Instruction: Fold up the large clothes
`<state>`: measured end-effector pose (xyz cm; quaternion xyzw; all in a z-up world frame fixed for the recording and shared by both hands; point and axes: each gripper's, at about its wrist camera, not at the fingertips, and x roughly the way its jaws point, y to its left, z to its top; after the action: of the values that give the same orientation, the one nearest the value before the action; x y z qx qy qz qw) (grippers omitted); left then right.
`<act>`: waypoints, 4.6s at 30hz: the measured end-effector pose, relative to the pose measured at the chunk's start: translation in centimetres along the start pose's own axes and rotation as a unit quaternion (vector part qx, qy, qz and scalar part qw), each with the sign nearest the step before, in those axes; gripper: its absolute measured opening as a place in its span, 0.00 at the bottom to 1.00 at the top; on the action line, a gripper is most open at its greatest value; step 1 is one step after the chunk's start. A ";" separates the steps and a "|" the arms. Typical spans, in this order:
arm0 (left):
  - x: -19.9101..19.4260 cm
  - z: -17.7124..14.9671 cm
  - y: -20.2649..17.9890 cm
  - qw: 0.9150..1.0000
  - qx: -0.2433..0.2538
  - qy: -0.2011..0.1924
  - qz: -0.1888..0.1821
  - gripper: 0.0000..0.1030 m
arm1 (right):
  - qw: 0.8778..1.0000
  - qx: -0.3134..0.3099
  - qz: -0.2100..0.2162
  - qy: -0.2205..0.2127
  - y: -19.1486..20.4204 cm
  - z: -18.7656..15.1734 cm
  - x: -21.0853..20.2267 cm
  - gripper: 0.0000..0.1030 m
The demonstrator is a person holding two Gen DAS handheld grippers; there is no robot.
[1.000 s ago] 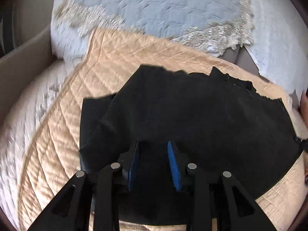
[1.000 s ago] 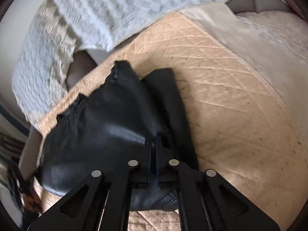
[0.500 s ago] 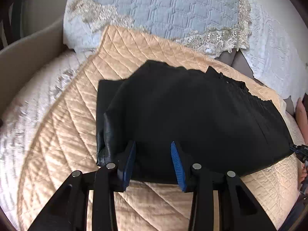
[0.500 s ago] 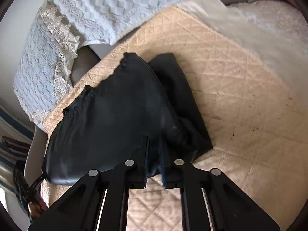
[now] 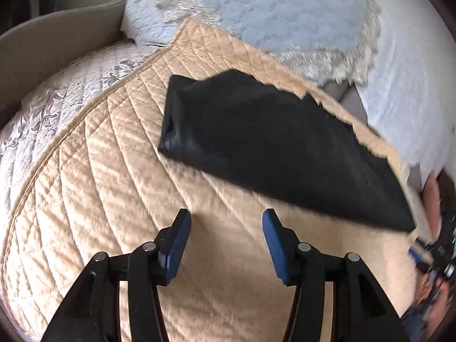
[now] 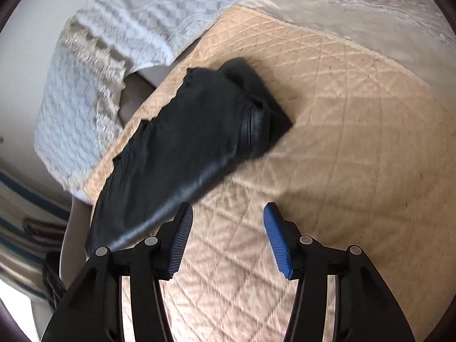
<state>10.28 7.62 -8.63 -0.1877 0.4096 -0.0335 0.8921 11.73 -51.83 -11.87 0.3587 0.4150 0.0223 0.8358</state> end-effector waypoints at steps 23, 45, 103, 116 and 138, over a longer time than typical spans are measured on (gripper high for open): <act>5.3 5.6 0.1 0.998 -0.026 -0.027 0.057 0.63 | 0.996 0.008 -0.062 -0.068 -0.5 5.7 3.8 0.57; -7.7 -1.7 0.3 1.000 -0.004 -0.019 0.009 0.15 | 0.997 0.009 -0.081 0.005 -1.6 -1.9 -8.8 0.18; 5.9 4.4 -4.6 0.991 0.109 -0.005 0.073 0.26 | 0.994 -0.106 -0.036 0.005 0.6 5.4 5.3 0.00; 5.9 4.8 -5.0 0.989 0.121 0.003 0.086 0.26 | 0.978 -0.165 -0.124 -0.004 4.5 4.6 4.1 0.27; 0.6 0.2 -5.3 0.986 0.146 -0.014 0.085 0.38 | 0.967 -0.188 -0.171 0.010 4.2 0.2 0.9 0.48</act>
<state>11.34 2.63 -6.99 -0.0208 0.4020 -0.0139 0.9153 13.53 -48.56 -9.78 0.1186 0.4664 -0.0396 0.8757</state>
